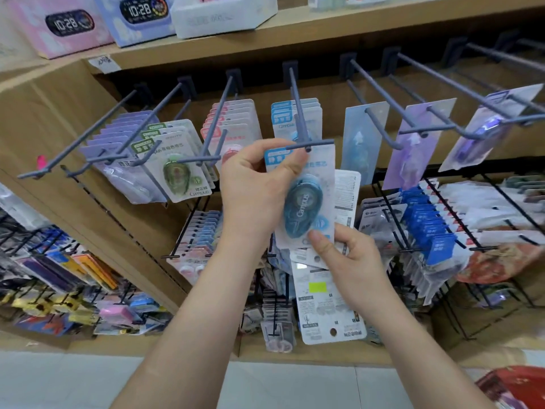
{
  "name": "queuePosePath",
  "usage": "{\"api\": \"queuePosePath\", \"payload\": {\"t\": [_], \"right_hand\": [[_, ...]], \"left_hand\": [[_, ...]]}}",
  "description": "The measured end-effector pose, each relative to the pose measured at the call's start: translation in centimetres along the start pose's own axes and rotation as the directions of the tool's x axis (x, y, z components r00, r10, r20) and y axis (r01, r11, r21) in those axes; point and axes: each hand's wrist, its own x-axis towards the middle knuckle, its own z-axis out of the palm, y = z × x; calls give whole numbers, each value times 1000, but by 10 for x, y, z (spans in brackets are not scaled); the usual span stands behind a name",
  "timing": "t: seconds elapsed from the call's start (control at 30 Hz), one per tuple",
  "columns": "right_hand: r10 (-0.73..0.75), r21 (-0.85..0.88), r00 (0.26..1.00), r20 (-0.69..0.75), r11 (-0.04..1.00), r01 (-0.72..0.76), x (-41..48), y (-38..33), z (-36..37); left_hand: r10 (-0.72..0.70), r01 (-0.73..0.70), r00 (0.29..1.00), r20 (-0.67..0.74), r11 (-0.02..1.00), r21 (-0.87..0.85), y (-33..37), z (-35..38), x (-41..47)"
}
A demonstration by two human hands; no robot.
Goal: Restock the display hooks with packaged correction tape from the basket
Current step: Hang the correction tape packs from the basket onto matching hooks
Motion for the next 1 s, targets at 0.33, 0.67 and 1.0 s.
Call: {"api": "queuePosePath", "payload": {"t": [0.33,0.67,1.0], "right_hand": [[-3,105,1000,27,994,0,-4,-3,5],[130,338,991,28,932,-132,0,-12,-2],[-60,-69,993,-104,996,53,-1,5,-27]], "left_hand": [[-166,168,986,37,982,-83,4,7,-2],[-92,84,990,108,994,77,-15,-12,-46],[16,42,986,-165,939,341,-58,4,8]]}}
